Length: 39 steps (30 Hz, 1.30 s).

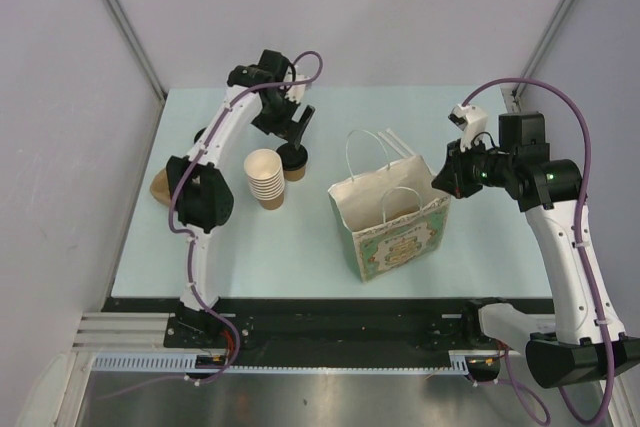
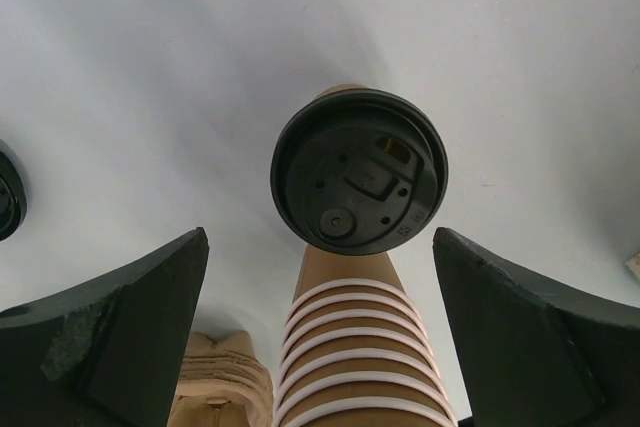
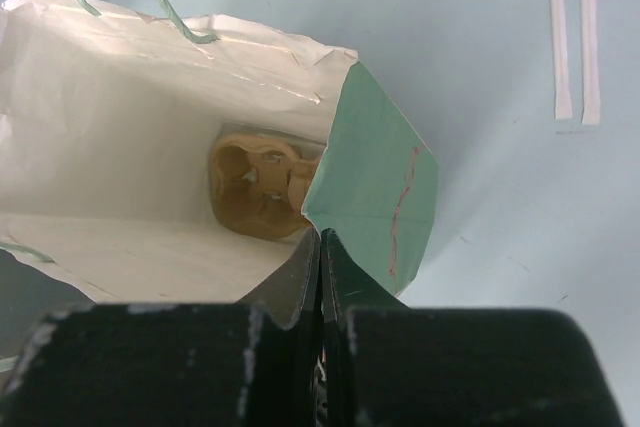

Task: Pack the takeout coffee

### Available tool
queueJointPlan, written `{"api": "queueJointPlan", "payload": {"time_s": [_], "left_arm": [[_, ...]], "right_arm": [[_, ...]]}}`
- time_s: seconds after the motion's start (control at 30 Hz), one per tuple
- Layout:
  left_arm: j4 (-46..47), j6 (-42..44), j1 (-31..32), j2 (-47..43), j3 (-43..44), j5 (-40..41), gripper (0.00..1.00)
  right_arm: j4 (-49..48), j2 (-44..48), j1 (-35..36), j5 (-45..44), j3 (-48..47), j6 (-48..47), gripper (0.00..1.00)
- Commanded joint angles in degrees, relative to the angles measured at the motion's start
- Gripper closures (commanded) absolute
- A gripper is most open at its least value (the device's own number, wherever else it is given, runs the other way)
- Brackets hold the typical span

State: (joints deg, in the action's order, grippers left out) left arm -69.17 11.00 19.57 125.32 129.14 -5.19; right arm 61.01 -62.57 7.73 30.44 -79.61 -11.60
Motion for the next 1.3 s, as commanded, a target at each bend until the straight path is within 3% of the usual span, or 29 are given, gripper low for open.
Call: {"api": "queueJointPlan", "payload": {"time_s": [0.0, 0.37, 1.27], "left_arm": [[1.4, -1.51, -0.59, 0.45, -0.29, -1.75, 0.0], [1.93, -2.13, -1.29, 1.42, -2.05, -6.15, 0.0], [5.09, -2.92, -2.17, 3.79, -5.04, -6.24, 0.01]], "right_arm": [[-0.99, 0.25, 0.18, 0.24, -0.19, -0.71, 1.0], [-0.72, -0.01, -0.17, 0.41, -0.28, -1.59, 1.0], [-1.34, -1.07, -0.43, 1.29, -0.19, -1.24, 1.0]]}}
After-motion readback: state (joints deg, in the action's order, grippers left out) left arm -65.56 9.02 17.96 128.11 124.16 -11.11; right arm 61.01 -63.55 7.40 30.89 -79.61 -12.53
